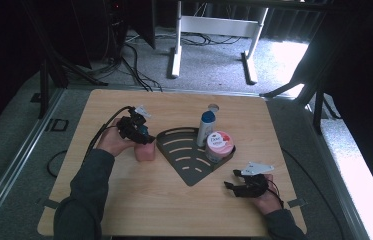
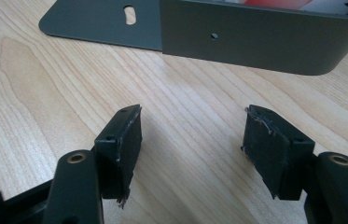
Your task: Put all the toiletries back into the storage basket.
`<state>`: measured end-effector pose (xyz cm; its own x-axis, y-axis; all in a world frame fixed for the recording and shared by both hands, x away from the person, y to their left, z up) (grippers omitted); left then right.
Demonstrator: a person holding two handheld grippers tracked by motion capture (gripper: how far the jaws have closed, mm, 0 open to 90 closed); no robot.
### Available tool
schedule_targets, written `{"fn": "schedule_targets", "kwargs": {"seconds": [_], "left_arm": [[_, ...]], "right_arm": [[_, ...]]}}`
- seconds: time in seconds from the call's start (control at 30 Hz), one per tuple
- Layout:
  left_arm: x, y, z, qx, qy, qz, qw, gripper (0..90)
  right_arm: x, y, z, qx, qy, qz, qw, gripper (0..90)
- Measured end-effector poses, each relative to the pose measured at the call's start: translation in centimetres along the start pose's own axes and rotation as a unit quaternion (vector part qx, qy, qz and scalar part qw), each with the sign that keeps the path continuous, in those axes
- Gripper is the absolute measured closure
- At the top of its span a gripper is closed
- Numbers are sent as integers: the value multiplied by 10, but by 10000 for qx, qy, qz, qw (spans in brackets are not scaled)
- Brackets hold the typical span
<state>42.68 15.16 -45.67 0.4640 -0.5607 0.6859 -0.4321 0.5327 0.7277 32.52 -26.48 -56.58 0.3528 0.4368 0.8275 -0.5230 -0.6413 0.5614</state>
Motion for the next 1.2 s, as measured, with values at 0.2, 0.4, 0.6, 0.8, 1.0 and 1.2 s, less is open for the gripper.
{"fn": "schedule_targets", "kwargs": {"seconds": [0.2,0.4,0.6,0.8,1.0,1.2], "left_arm": [[0,3,-2,-49,104,61,9999,494],[1,6,0,35,68,44,10000,526],[2,7,3,77,2,14,10000,529],[4,7,7,96,-131,-71,9998,530],[4,8,10,56,-186,-116,9997,531],[4,9,13,7,-172,-147,9997,531]], "right_arm": [[0,0,0,2,5,2,10000,366],[0,0,0,4,5,3,10000,366],[0,0,0,4,3,1,10000,366],[0,0,0,7,-2,2,10000,365],[0,0,0,5,2,1,10000,365],[0,0,0,5,3,1,10000,365]]}}
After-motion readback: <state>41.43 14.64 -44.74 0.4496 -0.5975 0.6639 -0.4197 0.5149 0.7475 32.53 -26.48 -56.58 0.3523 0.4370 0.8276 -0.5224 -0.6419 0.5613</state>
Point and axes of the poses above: each handheld gripper's, and its own axes: y roughly backward along the jaws, x roughly out of its top, z roughly to its right, the point moved 1 cm from there along -y, roughly forward along the jaws, and after that the axes turned 8 degrees about z, right-handed, at the moved point
